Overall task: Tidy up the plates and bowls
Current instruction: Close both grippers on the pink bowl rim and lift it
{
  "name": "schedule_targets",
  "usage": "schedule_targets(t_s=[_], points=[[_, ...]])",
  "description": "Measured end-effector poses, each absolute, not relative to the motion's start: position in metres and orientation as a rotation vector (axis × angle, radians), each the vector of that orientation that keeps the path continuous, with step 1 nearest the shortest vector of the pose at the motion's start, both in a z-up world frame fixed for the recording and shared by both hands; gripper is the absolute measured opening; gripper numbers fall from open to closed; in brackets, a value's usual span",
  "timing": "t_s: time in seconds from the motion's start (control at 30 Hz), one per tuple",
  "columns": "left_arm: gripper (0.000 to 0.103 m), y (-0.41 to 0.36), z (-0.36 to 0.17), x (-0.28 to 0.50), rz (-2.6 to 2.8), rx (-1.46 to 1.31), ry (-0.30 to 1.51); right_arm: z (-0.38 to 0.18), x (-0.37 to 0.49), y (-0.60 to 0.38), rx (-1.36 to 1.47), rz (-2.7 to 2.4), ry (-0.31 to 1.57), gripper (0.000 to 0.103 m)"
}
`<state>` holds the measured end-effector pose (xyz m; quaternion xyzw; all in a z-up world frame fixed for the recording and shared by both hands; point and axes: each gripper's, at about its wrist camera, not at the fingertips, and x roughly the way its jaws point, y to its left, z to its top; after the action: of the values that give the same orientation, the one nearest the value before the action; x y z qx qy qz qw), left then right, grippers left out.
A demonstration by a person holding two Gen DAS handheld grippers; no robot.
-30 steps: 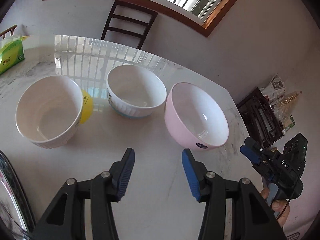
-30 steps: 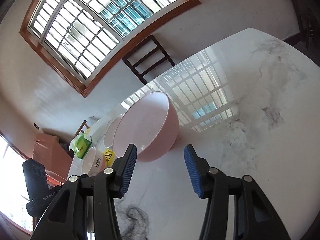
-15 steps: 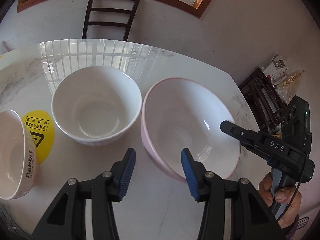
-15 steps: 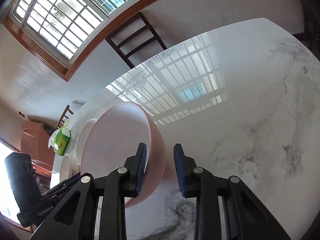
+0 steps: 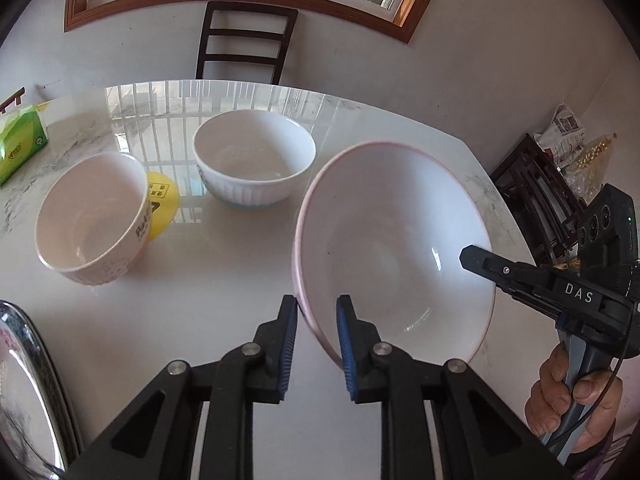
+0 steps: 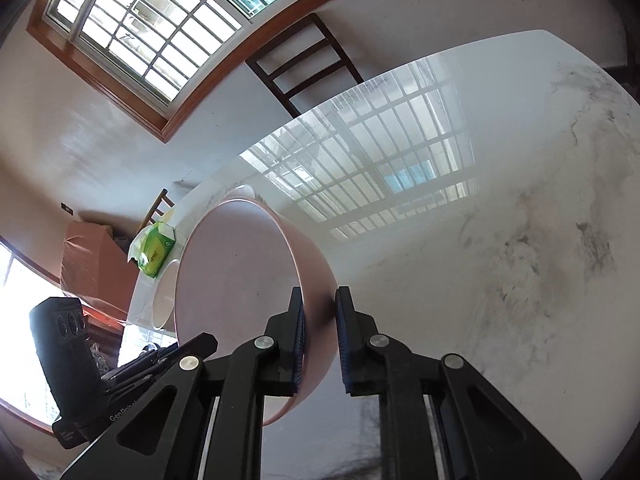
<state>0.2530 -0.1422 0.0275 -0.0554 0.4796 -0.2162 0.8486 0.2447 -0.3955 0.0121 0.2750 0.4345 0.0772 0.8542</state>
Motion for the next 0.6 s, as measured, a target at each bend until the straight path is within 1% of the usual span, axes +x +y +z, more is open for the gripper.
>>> schedule_targets(t_s=[0.17,0.33,0.6], points=[[0.02,-0.099,0.035,0.191,-0.446,-0.119,0.998,0.014,0.189,-0.357,0.566,0.244,0.939,0.015],[0.02,-0.063,0.032,0.143,-0.428,-0.137,1.005,0.009,0.141,-0.32,0.555,0.304,0.952,0.017],[0.02,-0.033,0.024,0.112,-0.42,-0.15,1.028,0.005,0.107,-0.289,0.548,0.334,0.959,0.018]])
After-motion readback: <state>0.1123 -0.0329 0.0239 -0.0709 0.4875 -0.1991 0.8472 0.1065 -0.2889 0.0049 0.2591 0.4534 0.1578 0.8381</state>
